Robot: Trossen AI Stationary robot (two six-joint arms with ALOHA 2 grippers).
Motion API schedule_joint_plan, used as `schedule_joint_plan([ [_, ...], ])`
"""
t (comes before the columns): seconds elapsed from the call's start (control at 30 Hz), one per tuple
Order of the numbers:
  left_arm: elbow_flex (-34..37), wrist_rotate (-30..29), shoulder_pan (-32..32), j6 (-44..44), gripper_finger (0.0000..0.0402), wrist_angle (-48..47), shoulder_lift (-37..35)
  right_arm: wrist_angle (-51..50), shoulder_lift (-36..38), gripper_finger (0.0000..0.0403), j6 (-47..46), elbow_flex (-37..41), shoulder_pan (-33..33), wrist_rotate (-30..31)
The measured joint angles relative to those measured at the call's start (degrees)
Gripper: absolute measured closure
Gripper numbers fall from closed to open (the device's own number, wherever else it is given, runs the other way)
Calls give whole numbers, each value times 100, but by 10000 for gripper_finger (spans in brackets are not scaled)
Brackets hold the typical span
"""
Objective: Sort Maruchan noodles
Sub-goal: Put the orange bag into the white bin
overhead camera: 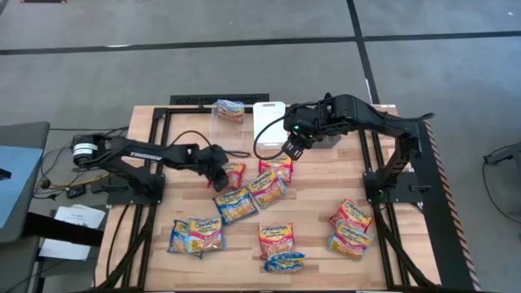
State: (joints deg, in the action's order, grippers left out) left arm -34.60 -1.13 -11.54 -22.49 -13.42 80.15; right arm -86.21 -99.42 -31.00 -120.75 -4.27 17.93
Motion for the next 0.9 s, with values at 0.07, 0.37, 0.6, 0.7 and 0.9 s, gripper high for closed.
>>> schedule_joint_plan([
  [0.07, -15, -170, 33, -8, 264, 55, 195, -4, 0, 186, 0, 0, 0, 1],
  [0.37, -37, -450, 291, -220, 332, 285, 546, -5, 0, 186, -1, 0, 13, -2],
  [0.6, 12, -356, 395, -221, 398, 641, 553, -4, 2, 186, -2, 0, -2, -2],
  [0.7, 26, -148, 395, -257, 400, 749, 453, -1, 2, 186, -2, 0, -55, -2],
  [0.9, -113, -217, 404, -207, 401, 497, -37, 25, 4, 186, 210, 0, -322, -266],
])
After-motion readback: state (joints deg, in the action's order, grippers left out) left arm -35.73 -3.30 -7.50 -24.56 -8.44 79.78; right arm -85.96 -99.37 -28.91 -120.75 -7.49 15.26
